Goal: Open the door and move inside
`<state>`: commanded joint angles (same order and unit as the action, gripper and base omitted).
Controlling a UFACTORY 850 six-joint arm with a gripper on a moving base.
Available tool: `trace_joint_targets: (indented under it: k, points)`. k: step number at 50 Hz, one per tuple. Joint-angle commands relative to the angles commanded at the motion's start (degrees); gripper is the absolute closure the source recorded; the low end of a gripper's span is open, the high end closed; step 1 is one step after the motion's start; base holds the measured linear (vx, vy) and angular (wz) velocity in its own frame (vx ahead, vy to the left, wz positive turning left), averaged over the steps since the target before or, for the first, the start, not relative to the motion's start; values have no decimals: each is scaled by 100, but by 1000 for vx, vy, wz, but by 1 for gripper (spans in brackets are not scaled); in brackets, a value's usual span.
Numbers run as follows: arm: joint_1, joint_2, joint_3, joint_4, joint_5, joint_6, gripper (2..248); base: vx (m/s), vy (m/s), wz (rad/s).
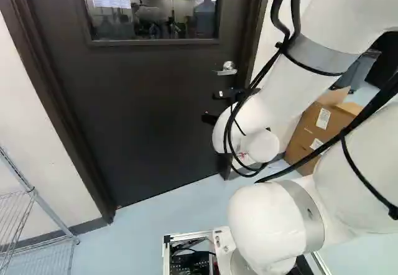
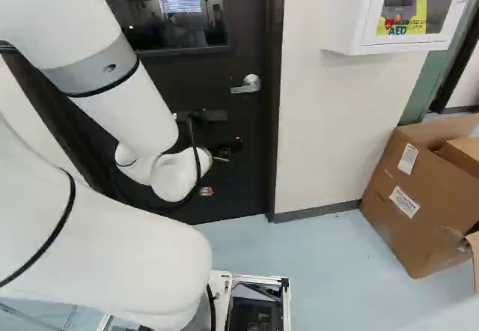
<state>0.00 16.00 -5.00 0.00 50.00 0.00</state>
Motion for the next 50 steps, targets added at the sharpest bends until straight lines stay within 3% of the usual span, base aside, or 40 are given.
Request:
trace_joint_targets:
  k: [17,50]
  points:
    - [0,0,0,0,0,0,3,120,63,-19]
    - [0,-149,-129,0,0,0,3,3,2,1]
